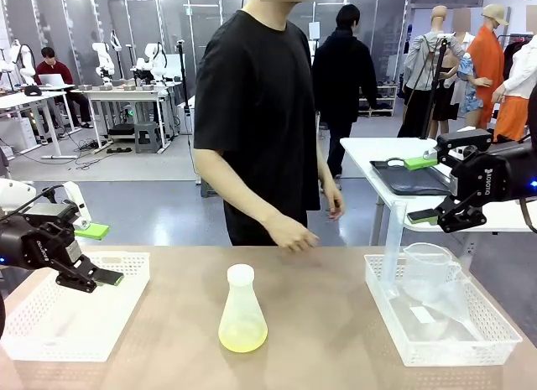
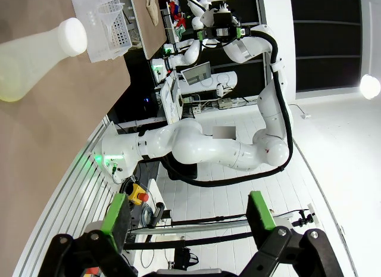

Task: Prepare the solutions needed for the experiment.
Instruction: When the human places the Big flask in the center of the table, pick up the Big flask and place it in the left Organizing basket.

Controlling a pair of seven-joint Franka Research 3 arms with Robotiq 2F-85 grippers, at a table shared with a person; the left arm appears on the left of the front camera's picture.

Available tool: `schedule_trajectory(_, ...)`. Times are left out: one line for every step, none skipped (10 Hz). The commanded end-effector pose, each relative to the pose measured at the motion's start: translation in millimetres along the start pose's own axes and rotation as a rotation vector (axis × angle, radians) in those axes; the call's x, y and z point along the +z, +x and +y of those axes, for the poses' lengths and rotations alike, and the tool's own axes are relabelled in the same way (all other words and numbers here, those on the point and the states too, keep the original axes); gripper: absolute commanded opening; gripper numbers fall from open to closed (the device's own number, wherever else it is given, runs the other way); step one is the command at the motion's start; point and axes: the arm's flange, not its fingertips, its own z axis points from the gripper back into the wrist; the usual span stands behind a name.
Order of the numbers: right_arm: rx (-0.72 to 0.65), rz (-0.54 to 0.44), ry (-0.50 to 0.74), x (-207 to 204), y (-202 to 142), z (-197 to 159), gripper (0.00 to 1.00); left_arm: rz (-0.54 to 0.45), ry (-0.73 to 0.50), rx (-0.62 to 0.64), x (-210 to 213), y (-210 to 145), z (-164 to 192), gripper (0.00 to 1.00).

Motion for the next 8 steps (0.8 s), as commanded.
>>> schedule_trajectory(0.012,0.000,0.004,1,-1,3,0.96,0.000,0.000,0.000,0,0,0,1.00)
schedule_trajectory(0.012,0.000,0.004,1,-1,3,0.96,0.004,-0.038,-0.012,-12,18,6,1.00)
schedule_trajectory(0.012,0.000,0.004,1,-1,3,0.96,-0.001,-0.030,-0.078,-21,31,9,1.00)
schedule_trajectory(0.012,0.000,0.004,1,-1,3,0.96,0.003,0.000,-0.175,-31,40,11,1.00)
schedule_trajectory(0.012,0.000,0.004,1,-1,3,0.96,0.052,-0.051,-0.290,-46,49,10,1.00)
schedule_trajectory(0.012,0.000,0.004,1,-1,3,0.96,0.085,-0.028,-0.405,-61,59,8,1.00)
schedule_trajectory(0.012,0.000,0.004,1,-1,3,0.96,0.097,0.025,-0.514,-74,68,7,1.00)
schedule_trajectory(0.012,0.000,0.004,1,-1,3,0.96,0.112,0.042,-0.611,-81,76,8,1.00)
